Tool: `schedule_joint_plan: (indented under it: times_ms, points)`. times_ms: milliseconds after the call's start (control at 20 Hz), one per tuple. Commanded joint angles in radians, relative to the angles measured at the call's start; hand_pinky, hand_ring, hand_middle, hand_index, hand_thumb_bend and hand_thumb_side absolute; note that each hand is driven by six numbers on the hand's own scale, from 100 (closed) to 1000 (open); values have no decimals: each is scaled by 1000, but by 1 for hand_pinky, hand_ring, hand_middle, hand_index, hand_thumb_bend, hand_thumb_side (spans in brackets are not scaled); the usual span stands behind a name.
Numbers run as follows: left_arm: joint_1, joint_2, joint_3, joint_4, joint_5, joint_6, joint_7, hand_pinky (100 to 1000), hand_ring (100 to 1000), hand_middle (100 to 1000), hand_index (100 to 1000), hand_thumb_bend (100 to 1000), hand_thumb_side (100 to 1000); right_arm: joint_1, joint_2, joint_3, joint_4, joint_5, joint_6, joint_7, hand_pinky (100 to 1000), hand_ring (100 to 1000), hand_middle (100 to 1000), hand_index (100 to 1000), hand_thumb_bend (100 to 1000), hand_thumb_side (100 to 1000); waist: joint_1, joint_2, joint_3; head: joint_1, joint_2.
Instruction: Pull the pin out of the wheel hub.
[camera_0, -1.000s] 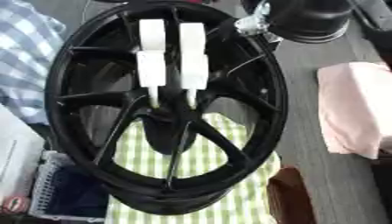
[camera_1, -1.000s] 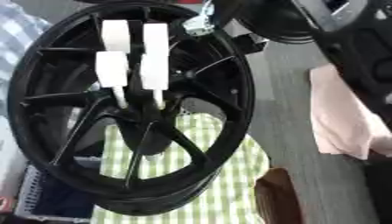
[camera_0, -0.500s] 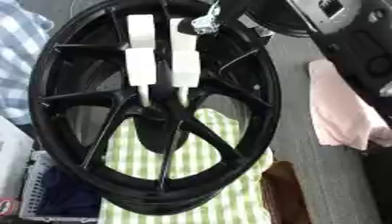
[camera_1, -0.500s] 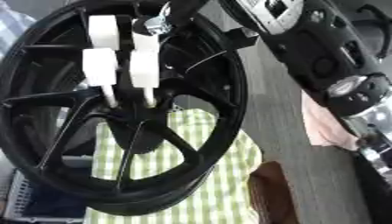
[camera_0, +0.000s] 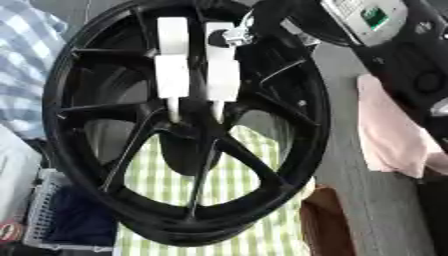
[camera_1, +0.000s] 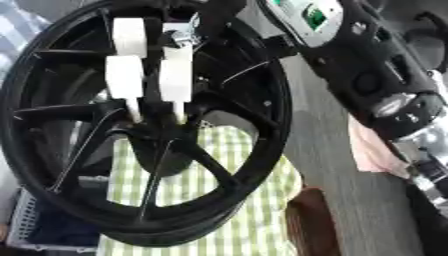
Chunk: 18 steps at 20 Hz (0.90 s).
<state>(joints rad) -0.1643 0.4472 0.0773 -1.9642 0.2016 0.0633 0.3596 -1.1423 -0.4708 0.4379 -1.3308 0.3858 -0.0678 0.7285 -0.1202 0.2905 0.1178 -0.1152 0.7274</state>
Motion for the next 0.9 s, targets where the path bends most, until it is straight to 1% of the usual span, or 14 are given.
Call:
schedule_joint_plan:
  times_ms: [50,150,300,450,700,900]
  points:
    - [-7,13,5,-12,5,-2,1,716,641,621,781,100,775,-15,-28,-15,7,21,-9,-5,885,835,787,839,372,499,8,-15,0,-12,-54]
    - [-8,13,5,-13,5,-2,0,716,641,621,781,100,775,-14,-28,-16,13,26,-12,-6,885,835,787,839,373,499,9,-14,-1,-22,-75]
    - [-11,13,4,-13,5,-2,-1,716,641,621,781,100,774,-13,-27,-13,19,32,-17,-2,884,835,786,839,371,502,11,-13,-1,-34,-88]
    - [-12,13,3,-14,5,-2,-3,716,641,621,781,100,773,-11,-27,-11,25,38,-20,2,884,834,786,838,373,504,13,-10,1,-39,-85]
    - [-14,12,3,-15,5,-1,-3,717,641,622,781,100,773,-6,-27,-5,33,51,-30,13,882,833,781,835,384,503,15,-3,-1,-37,-66]
    - [-16,12,2,-16,5,-1,-4,716,641,622,781,100,775,-4,-27,-4,38,59,-35,15,880,830,776,832,387,497,14,1,-3,-35,-58]
